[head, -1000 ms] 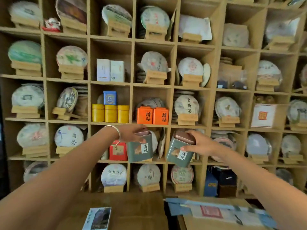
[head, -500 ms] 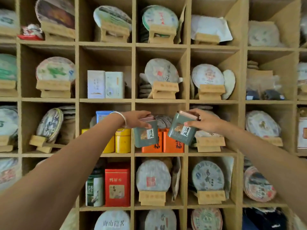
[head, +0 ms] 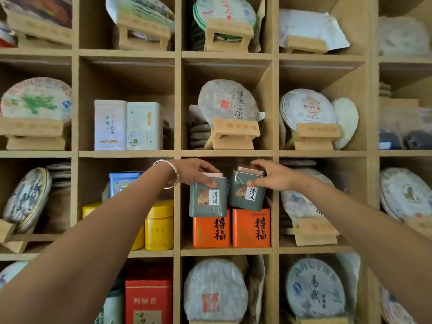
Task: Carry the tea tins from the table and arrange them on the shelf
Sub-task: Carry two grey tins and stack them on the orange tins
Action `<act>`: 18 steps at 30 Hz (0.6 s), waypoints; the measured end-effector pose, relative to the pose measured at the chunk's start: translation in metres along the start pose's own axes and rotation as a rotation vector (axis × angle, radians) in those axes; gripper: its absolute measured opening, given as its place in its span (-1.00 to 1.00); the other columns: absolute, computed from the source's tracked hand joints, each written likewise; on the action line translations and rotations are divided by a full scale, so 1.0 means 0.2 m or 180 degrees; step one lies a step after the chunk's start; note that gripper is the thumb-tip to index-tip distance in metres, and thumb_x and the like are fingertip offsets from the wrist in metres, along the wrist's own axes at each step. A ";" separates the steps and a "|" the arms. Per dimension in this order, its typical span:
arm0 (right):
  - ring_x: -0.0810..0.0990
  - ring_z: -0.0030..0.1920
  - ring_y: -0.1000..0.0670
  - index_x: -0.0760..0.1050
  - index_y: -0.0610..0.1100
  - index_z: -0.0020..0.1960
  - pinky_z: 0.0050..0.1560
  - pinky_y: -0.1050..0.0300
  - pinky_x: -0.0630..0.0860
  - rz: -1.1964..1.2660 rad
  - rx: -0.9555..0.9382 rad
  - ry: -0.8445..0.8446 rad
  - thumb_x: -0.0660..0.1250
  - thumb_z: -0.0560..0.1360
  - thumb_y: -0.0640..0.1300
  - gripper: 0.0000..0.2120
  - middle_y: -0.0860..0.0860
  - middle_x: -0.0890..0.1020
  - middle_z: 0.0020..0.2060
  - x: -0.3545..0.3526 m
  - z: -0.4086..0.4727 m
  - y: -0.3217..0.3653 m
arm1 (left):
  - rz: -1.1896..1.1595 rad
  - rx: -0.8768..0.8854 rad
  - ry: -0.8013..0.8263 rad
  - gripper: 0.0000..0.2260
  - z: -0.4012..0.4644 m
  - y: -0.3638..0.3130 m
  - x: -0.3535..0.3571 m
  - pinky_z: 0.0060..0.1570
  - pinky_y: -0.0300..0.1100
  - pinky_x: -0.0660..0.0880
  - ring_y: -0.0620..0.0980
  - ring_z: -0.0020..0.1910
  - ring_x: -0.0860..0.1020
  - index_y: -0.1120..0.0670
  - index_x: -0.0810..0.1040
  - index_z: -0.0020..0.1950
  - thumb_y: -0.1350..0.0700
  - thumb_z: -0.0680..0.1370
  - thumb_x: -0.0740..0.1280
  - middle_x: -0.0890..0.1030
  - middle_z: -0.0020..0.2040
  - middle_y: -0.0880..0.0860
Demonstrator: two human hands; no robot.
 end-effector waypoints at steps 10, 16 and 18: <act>0.31 0.40 -0.15 0.04 -0.07 0.56 0.40 -0.02 0.30 -0.0425 0.0104 0.0180 0.43 0.45 0.08 -0.15 -0.16 0.20 0.46 0.03 0.09 -0.03 | -0.0420 0.0254 -0.0433 -0.55 0.06 0.02 -0.03 0.08 -0.20 0.50 -0.05 0.12 0.57 -0.06 0.50 0.30 0.09 0.44 0.48 0.58 0.16 0.00; 0.29 0.40 -0.17 0.00 -0.06 0.55 0.38 -0.04 0.31 -0.0717 0.0324 0.0402 0.42 0.44 0.09 -0.14 -0.16 0.21 0.46 0.02 0.16 -0.02 | -0.0125 0.0128 -0.0485 -0.48 0.14 0.04 0.01 0.17 -0.12 0.47 -0.05 0.14 0.53 -0.07 0.44 0.36 0.06 0.43 0.49 0.52 0.20 0.00; 0.26 0.43 -0.17 -0.01 -0.06 0.56 0.39 -0.06 0.29 -0.0727 0.0392 0.0432 0.42 0.44 0.09 -0.13 -0.16 0.19 0.47 0.03 0.18 -0.03 | -0.0180 0.0142 -0.0469 -0.49 0.18 0.04 0.03 -0.03 -0.25 0.49 -0.13 0.04 0.55 -0.08 0.44 0.35 0.06 0.43 0.48 0.53 0.15 -0.02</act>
Point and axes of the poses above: each hand's wrist, its own z-axis towards the middle knuckle, its own x-axis out of the palm, y = z × x, the point moved 5 cm from there along z, towards the middle knuckle
